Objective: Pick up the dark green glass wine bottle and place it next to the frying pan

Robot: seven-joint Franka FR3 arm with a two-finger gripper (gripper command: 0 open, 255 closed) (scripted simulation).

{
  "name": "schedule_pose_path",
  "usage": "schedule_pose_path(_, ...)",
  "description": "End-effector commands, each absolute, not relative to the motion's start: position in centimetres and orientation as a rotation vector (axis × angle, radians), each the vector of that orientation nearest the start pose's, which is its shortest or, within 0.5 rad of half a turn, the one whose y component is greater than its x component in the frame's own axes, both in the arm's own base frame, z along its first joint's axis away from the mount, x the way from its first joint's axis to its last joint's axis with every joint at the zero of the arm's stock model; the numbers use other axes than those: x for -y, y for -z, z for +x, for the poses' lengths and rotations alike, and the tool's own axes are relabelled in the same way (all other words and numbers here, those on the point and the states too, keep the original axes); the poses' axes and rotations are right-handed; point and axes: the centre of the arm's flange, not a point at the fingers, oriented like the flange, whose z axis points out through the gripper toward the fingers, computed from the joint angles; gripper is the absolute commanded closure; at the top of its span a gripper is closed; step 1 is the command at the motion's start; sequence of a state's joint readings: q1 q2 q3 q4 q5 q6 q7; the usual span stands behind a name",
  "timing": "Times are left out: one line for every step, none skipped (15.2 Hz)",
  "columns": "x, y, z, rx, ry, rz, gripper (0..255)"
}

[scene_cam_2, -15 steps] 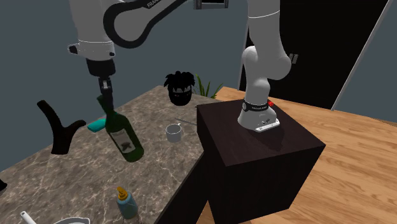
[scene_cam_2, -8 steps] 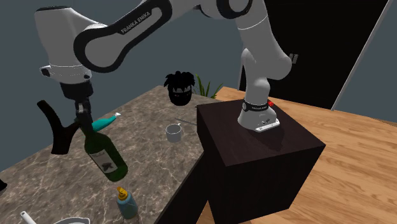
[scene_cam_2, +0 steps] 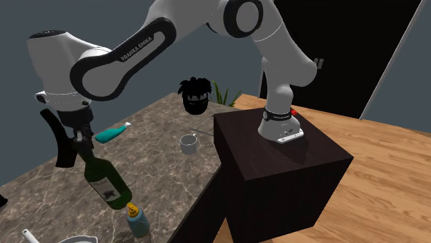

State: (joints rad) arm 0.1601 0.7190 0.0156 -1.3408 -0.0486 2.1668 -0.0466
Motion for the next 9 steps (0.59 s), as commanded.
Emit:
schedule_pose_path(-12.7,-30.2,73.5,0.383,0.174,-3.138,255)
schedule_pose_path(-12.7,-29.7,73.6,0.383,0.174,-3.138,255)
schedule_pose_path(-12.7,-29.2,73.6,0.383,0.174,-3.138,255)
schedule_pose_path(-12.7,-28.7,73.6,0.383,0.174,-3.138,255)
schedule_pose_path(-12.7,-28.1,73.5,0.383,0.174,-3.138,255)
schedule_pose_path(-12.7,-27.6,73.6,0.383,0.174,-3.138,255)
schedule_pose_path(-12.7,-27.1,73.6,0.383,0.174,-3.138,255)
schedule_pose_path(-12.7,-26.6,73.6,0.383,0.174,-3.138,255)
schedule_pose_path(-12.7,-26.0,73.6,0.383,0.174,-3.138,255)
